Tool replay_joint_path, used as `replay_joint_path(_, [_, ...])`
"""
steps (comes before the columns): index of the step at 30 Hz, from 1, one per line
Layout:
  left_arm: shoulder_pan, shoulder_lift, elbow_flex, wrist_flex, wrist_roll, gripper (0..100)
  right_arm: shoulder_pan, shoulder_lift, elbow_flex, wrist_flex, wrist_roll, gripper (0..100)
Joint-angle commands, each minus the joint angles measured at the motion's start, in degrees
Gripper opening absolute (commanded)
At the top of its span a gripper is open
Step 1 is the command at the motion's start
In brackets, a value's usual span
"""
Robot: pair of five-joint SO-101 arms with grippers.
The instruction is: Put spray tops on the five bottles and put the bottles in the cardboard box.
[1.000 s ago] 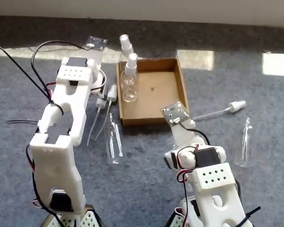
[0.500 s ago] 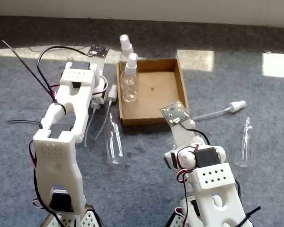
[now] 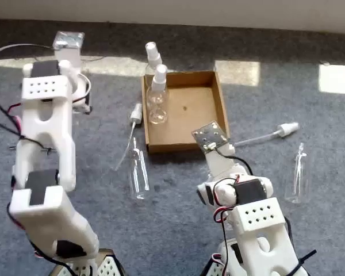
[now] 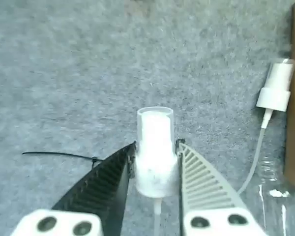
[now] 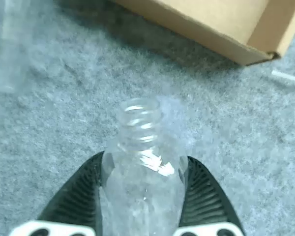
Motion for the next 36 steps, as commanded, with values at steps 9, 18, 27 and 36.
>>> replay_joint_path(9, [11.91, -59.56, 19.12, 4.66, 1.05, 1, -16.04, -1.01, -5.76, -16.84, -0.70, 0.5])
replay_joint_path(18, [23.87, -80.48, 36.26, -16.62, 5.98, 0, -20.18, -6.64, 1.01, -23.52, -0.70, 0.5])
replay_joint_path(27, [32.57, -81.19, 48.84, -40.18, 6.24, 0, -17.19, -27.91, 23.43, -38.20, -0.79, 0.4])
replay_joint_path(36, [38.11, -79.78, 50.86, -50.73, 6.33, 0, -17.01, -32.66, 28.70, -38.46, -5.27, 0.4])
